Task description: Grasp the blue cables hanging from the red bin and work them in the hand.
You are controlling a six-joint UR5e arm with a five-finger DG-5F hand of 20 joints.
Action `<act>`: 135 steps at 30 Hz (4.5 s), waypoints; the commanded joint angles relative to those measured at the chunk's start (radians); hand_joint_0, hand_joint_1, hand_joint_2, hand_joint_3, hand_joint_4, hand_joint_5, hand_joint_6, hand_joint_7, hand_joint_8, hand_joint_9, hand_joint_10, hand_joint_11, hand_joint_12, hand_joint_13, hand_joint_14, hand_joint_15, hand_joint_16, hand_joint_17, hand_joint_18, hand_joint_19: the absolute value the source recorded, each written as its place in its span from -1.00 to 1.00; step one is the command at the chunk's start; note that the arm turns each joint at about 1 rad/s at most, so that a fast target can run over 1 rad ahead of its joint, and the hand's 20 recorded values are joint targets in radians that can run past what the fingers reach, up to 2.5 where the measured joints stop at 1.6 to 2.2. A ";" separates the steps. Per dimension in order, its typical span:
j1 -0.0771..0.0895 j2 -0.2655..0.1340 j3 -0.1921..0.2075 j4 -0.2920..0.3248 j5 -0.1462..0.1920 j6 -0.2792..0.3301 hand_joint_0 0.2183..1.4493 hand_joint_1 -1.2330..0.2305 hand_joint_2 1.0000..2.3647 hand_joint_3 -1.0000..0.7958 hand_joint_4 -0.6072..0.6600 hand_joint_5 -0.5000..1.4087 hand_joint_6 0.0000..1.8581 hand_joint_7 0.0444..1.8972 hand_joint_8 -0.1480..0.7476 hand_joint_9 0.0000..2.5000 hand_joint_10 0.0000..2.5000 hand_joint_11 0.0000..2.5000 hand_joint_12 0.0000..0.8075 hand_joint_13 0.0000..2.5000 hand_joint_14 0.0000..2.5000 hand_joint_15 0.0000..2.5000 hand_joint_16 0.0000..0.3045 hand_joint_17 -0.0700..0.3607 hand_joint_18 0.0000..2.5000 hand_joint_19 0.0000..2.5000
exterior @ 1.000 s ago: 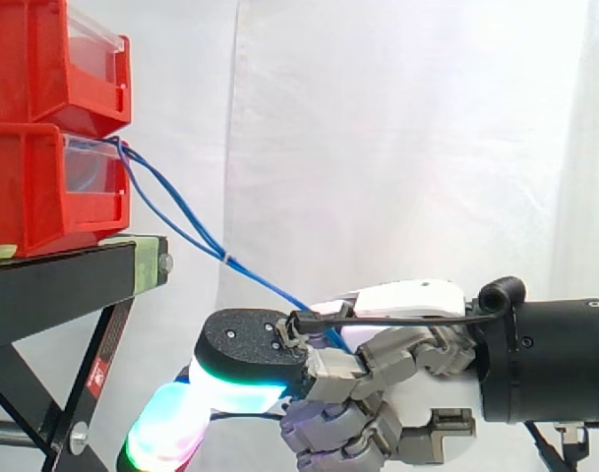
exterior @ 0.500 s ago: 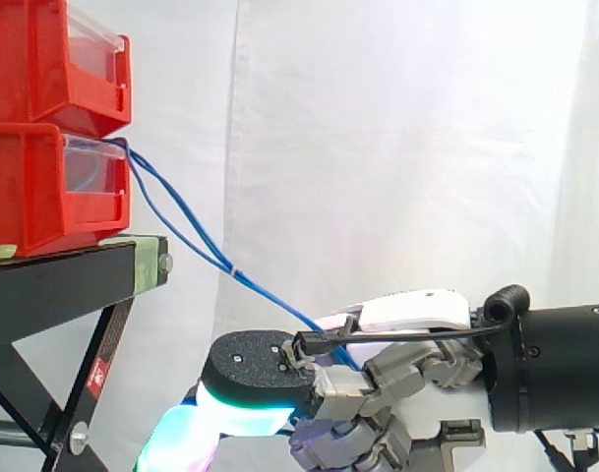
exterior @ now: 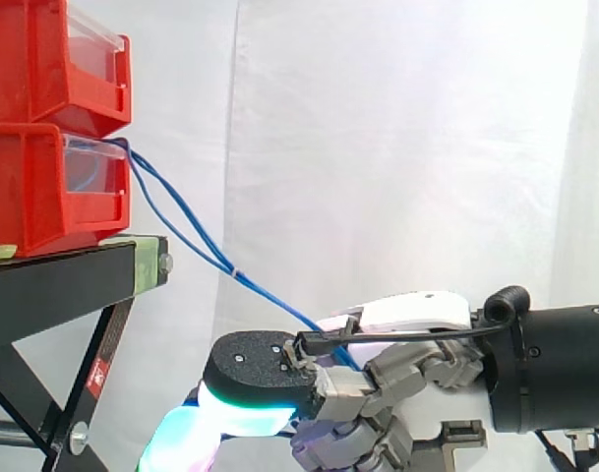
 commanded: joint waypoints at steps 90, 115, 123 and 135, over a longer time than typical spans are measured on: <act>-0.029 0.348 -0.211 0.149 0.244 -0.262 -0.04 -0.08 -1.00 -1.00 0.14 -0.41 -0.47 0.22 0.63 0.36 1.00 1.00 0.75 0.68 1.00 0.72 0.38 0.06 1.00 -0.39; -0.010 0.346 -0.167 0.180 0.326 -0.354 -0.02 -0.14 -1.00 -1.00 0.13 -0.40 -0.39 0.22 0.63 0.36 1.00 1.00 0.75 0.68 1.00 0.72 0.38 0.06 1.00 -0.39; 0.003 0.333 -0.164 0.188 0.369 -0.353 0.01 -0.19 -1.00 -1.00 0.12 -0.40 -0.34 0.21 0.63 0.36 1.00 1.00 0.75 0.68 1.00 0.72 0.38 0.06 1.00 -0.39; 0.019 0.334 -0.156 0.189 0.387 -0.356 0.16 -0.26 -0.98 -0.64 0.05 -0.44 -0.15 0.18 0.63 0.36 1.00 1.00 0.75 0.68 1.00 0.72 0.38 0.06 1.00 -0.39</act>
